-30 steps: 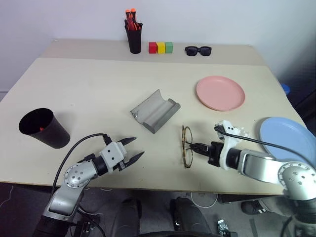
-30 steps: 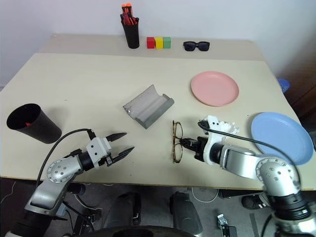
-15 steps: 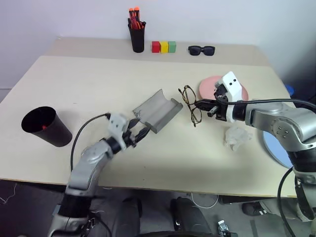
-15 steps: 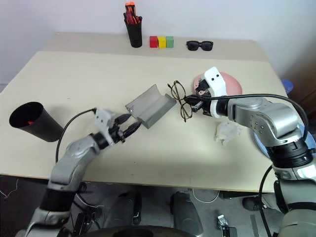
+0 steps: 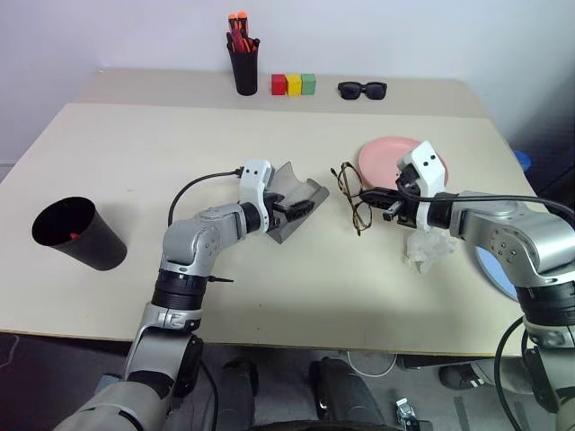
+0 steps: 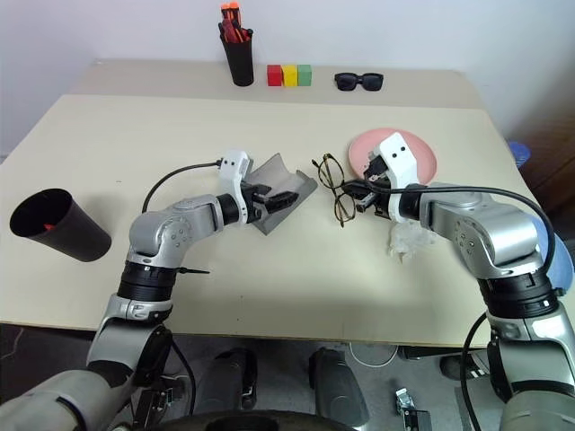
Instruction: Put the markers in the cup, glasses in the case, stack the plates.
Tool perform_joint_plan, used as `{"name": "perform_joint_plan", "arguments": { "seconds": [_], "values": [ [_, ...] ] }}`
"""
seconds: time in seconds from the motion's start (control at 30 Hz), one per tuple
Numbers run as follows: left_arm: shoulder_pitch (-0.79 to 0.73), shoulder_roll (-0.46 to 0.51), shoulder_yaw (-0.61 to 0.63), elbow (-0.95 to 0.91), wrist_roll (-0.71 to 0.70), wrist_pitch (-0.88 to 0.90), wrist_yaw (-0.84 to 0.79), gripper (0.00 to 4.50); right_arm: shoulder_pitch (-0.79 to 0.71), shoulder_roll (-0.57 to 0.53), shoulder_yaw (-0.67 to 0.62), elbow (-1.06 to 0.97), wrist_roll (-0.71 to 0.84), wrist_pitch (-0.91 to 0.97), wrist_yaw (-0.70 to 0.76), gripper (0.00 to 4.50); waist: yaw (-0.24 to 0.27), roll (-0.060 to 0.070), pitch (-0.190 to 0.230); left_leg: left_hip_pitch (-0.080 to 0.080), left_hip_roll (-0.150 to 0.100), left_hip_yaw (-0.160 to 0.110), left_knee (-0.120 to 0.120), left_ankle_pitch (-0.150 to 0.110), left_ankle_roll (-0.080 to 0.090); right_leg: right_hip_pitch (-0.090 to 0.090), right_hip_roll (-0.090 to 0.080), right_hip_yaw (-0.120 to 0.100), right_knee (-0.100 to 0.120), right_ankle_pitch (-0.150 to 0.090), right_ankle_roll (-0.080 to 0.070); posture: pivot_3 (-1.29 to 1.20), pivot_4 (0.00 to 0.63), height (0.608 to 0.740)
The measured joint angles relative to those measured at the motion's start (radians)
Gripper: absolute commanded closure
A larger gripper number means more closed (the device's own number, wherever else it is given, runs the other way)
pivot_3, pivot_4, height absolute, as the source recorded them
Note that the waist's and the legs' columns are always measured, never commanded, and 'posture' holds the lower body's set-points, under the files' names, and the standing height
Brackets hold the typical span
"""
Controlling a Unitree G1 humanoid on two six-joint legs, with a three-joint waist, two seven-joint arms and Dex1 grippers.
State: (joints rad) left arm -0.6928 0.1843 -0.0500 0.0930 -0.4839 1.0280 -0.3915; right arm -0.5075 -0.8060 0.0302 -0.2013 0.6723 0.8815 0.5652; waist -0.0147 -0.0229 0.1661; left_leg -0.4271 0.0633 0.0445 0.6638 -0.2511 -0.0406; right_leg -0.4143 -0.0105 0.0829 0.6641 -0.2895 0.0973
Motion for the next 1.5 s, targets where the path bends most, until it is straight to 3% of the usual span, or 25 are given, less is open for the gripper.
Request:
{"name": "perform_joint_plan", "arguments": {
  "seconds": [0.13, 0.2, 0.27, 0.47, 0.6, 0.9, 1.07, 1.2, 1.33, 1.5],
  "values": [
    [-0.009, 0.009, -0.017, 0.004, -0.004, 0.068, -0.028, 0.05, 0.061, -0.006, -0.057, -0.071, 0.007, 0.038, -0.001, 4.5, 0.0, 0.0, 0.0, 0.0, 0.0, 0.0, 0.0, 0.0, 0.0, 0.0, 0.0, 0.0, 0.0, 0.0, 0.0, 0.0, 0.15, 0.732],
    [-0.009, 0.009, -0.025, 0.004, -0.005, 0.081, -0.043, 0.57, 0.074, -0.006, -0.086, -0.089, 0.007, 0.054, -0.004, 4.5, -0.001, 0.0, 0.0, 0.0, 0.0, 0.0, 0.0, 0.0, 0.0, 0.0, 0.0, 0.0, 0.0, 0.0, 0.0, 0.0, 0.15, 0.732],
    [-0.009, 0.012, -0.041, 0.003, -0.004, 0.082, -0.054, 1.26, 0.077, -0.006, -0.098, -0.095, 0.006, 0.064, -0.009, 4.5, -0.002, 0.0, 0.0, 0.001, 0.0, 0.0, 0.0, 0.0, 0.0, 0.0, 0.0, 0.0, 0.0, 0.0, 0.0, 0.0, 0.15, 0.732],
    [0.023, 0.039, -0.084, -0.024, 0.006, 0.074, -0.09, 4.47, 0.078, 0.002, -0.1, -0.1, -0.011, 0.071, -0.01, 4.5, 0.0, 0.0, 0.0, 0.001, 0.0, 0.0, 0.0, 0.0, 0.0, 0.0, 0.0, 0.0, 0.0, 0.0, 0.0, 0.0, 0.15, 0.732],
    [0.056, 0.122, -0.163, -0.087, 0.043, -0.002, -0.169, 4.47, 0.069, 0.006, -0.096, -0.088, -0.032, 0.07, -0.007, 4.5, -0.002, 0.0, 0.0, 0.001, 0.0, 0.001, 0.0, 0.0, 0.0, 0.0, 0.0, 0.001, 0.0, 0.0, 0.0, 0.0, 0.15, 0.732],
    [0.228, 0.512, -0.409, -0.336, 0.224, -0.589, -0.682, 4.47, 0.039, 0.018, -0.084, -0.043, -0.079, 0.064, 0.022, 4.5, 0.003, 0.001, 0.0, 0.001, 0.0, 0.003, -0.001, 0.0, 0.0, -0.001, -0.002, 0.002, -0.001, -0.002, -0.005, 0.0, 0.15, 0.732],
    [0.227, 0.49, -0.407, -0.281, 0.269, -0.645, -0.702, 4.47, 0.029, 0.023, -0.084, -0.031, -0.1, 0.059, 0.04, 4.5, 0.002, 0.001, 0.001, 0.0, 0.0, 0.003, 0.001, 0.0, 0.0, 0.0, -0.002, 0.002, -0.001, -0.003, -0.005, 0.0, 0.15, 0.732],
    [0.217, 0.471, -0.396, -0.244, 0.278, -0.645, -0.708, 3.16, 0.029, 0.024, -0.084, -0.029, -0.112, 0.058, 0.049, 4.5, 0.0, 0.001, 0.001, 0.0, 0.0, 0.003, 0.001, 0.0, 0.0, -0.001, 0.0, 0.002, 0.0, -0.001, -0.001, 0.0, 0.15, 0.732],
    [0.204, 0.462, -0.386, -0.207, 0.336, -0.682, -0.672, 1.1, 0.028, 0.029, -0.084, -0.028, -0.123, 0.055, 0.059, 4.5, -0.003, 0.001, 0.001, 0.0, 0.0, 0.003, 0.001, 0.0, 0.0, -0.001, 0.0, 0.002, 0.0, 0.0, -0.001, 0.0, 0.15, 0.732],
    [0.207, 0.412, -0.314, -0.183, 0.326, -0.691, -0.627, 1.1, 0.027, 0.027, -0.079, -0.029, -0.141, 0.044, 0.083, 4.5, 0.0, 0.001, 0.001, 0.0, 0.0, 0.003, 0.001, 0.0, 0.0, -0.001, -0.001, 0.002, 0.0, 0.0, -0.001, 0.0, 0.15, 0.732]
  ]
}}
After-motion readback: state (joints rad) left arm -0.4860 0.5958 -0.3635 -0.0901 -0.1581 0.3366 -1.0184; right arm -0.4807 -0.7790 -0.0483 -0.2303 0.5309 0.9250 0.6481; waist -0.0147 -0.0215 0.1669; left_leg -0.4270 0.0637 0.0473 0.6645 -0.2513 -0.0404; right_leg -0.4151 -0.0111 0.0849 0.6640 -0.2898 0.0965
